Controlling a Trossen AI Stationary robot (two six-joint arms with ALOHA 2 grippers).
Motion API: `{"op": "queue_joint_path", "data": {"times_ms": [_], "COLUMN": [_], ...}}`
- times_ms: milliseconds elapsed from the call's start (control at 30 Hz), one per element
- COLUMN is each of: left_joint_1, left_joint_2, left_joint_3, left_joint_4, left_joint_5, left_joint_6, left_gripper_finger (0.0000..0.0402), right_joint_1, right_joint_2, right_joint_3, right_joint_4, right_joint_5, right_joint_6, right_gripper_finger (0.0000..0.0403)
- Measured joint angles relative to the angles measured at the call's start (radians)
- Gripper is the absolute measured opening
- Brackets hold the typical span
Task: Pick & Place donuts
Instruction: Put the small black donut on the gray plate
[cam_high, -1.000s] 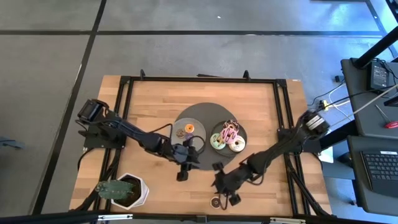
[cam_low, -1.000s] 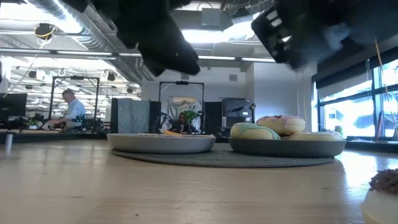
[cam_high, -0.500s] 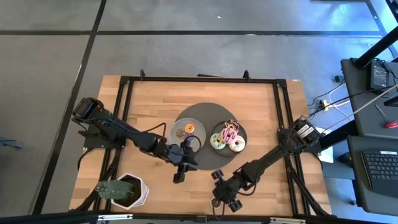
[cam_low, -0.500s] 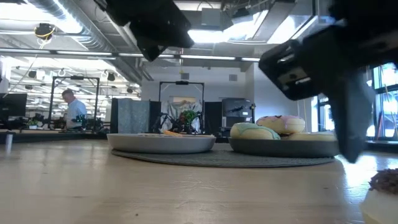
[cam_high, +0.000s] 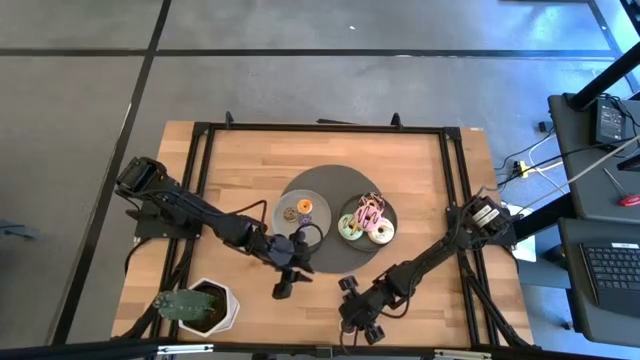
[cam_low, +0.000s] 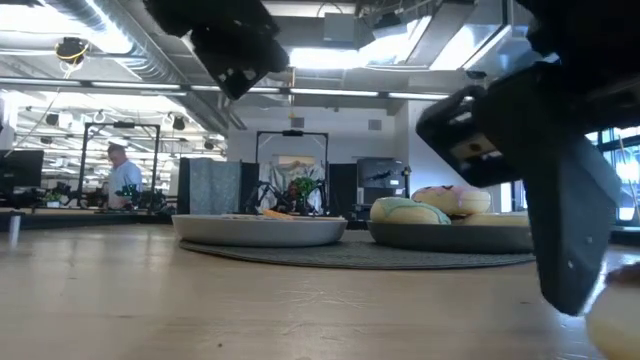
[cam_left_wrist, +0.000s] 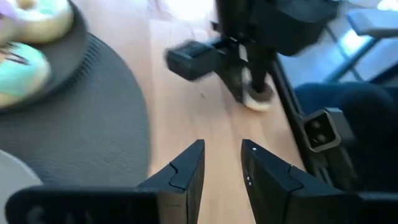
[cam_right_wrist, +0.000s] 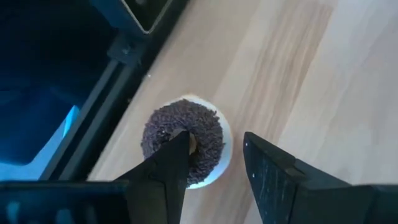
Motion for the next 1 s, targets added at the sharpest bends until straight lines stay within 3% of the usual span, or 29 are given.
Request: {"op": "queue_joint_path", "data": {"times_ms": [167, 333, 467, 667, 1000], "left_joint_1": [0.000, 0.003, 0.042, 0.055, 0.053], "left_joint_2": [0.000, -0.001, -0.057, -0.172, -0.287], "left_joint_3": [0.000, 0.000, -0.001, -0.001, 0.000], "left_joint_4": [0.000, 0.000, -0.022, -0.073, -0.115], "left_joint_5": [0.087, 0.109, 0.199, 0.211, 0.187], "left_joint_6": [0.000, 0.002, 0.055, 0.091, 0.170], "left_gripper_finger": [0.0102, 0.0104, 0.0101, 0.0102, 0.0102], "right_joint_1": [0.000, -0.001, -0.023, -0.163, -0.371], "right_joint_2": [0.003, 0.003, 0.003, 0.003, 0.003], "right_joint_3": [0.000, 0.004, 0.060, 0.174, 0.182], "right_joint_4": [-0.004, -0.006, -0.092, -0.274, -0.361], "right_joint_5": [0.026, 0.028, 0.027, 0.058, 0.036], "right_joint_6": [0.048, 0.046, -0.007, -0.143, -0.246], "right_gripper_finger": [0.0129, 0.0062, 0.0013, 0.0020, 0.0018]}}
